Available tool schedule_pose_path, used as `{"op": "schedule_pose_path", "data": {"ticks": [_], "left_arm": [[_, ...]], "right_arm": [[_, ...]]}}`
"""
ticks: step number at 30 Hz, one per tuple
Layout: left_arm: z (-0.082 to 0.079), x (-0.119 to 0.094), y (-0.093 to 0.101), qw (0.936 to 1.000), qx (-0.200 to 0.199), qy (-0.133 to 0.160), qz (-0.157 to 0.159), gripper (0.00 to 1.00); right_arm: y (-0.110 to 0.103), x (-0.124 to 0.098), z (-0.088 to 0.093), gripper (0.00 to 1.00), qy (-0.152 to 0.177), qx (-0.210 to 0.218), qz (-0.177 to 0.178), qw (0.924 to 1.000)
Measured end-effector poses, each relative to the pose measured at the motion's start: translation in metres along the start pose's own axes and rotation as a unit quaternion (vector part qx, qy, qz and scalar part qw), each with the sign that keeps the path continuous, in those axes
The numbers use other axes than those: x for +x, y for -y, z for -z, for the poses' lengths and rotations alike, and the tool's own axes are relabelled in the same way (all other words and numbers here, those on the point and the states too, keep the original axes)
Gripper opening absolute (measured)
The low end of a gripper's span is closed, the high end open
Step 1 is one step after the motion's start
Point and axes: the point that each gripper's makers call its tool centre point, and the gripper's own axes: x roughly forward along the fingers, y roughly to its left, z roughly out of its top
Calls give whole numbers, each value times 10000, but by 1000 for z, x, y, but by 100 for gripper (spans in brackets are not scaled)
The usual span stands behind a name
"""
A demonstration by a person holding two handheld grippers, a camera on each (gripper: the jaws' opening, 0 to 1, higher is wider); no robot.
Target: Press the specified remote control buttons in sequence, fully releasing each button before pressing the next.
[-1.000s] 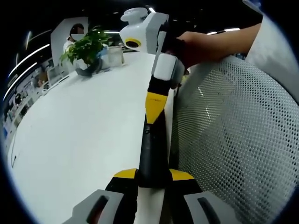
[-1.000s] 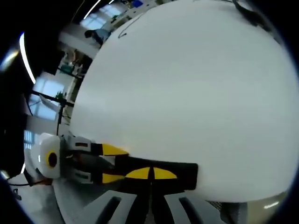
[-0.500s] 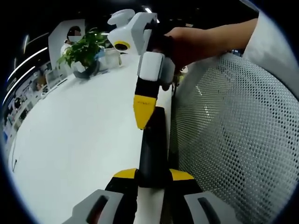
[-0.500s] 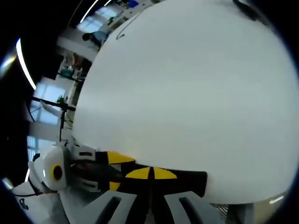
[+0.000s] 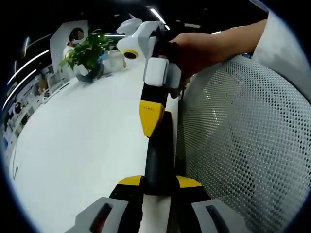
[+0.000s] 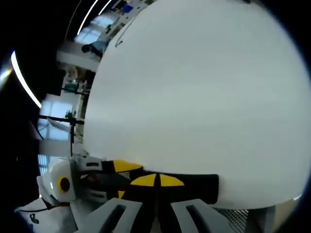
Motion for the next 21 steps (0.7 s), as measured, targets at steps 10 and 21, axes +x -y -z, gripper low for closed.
{"op": "schedule_pose_path", "data": {"ticks": [10,21], "left_arm": [[0,0,-1,10000,-21,22,10,24],[1,0,-1,10000,19,13,-18,24]], "right_arm": [[2,0,0,0,76,-110,133,9998],[2,2,-2,0,200,-279,211,9992]]}}
